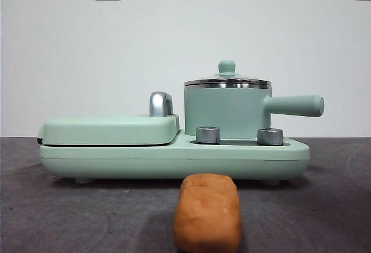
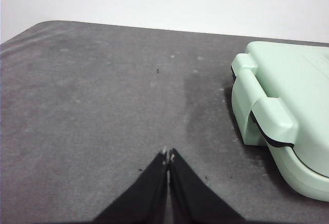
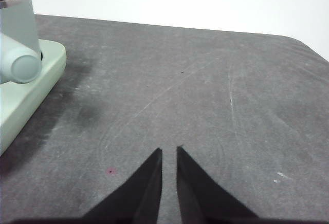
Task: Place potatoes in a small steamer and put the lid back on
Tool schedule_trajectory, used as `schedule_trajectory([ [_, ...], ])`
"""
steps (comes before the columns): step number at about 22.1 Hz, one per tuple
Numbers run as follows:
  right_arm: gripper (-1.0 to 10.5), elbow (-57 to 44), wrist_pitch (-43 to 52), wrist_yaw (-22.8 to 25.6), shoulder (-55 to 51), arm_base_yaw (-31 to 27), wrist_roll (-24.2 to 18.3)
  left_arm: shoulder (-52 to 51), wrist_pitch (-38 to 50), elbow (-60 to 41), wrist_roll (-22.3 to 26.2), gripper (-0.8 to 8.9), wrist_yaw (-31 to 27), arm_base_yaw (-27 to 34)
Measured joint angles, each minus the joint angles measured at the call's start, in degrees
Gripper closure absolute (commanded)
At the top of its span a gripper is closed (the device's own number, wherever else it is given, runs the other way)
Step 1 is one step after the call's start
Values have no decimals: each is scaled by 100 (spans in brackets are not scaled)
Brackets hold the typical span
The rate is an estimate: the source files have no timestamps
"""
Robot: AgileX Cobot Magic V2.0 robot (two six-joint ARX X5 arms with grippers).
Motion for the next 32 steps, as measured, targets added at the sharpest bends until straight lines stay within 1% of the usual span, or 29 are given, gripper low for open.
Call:
schedule_trajectory([
  [5, 905, 0, 0, -66, 0, 0, 66, 0, 2, 0, -63, 808, 0, 0],
  [8, 905, -2, 61, -267, 0, 0, 439, 0, 4, 0, -289, 808, 0, 0],
  [12, 905, -2, 264, -334, 0, 0, 1027, 0, 92, 0, -599, 808, 0, 0],
  [16, 913, 33, 269, -780, 0, 0, 1609, 0, 542, 2, -1078, 808, 24, 0],
  [19, 913, 315, 109, -1064, 15, 0, 2208, 0, 481, 83, -1600, 808, 271, 0],
  [21, 913, 684, -125, -1244, 74, 0, 2610, 22, 380, 304, -2017, 807, 575, 0],
  [24, 913, 1281, -551, -1602, 249, 0, 3060, 116, 376, 802, -2450, 807, 1062, 0],
  [26, 913, 1679, -949, -1982, 385, 0, 3193, 258, 232, 1165, -2579, 807, 1325, 0],
  [28, 913, 2076, -1362, -2328, 527, 0, 3239, 483, -116, 1521, -2656, 807, 1528, 0],
  [30, 913, 2465, -1722, -2566, 660, 0, 3270, 767, -485, 1882, -2699, 807, 1718, -2],
  [32, 913, 2771, -1873, -2761, 776, 0, 3272, 1047, -660, 2232, -2706, 807, 1875, -7],
])
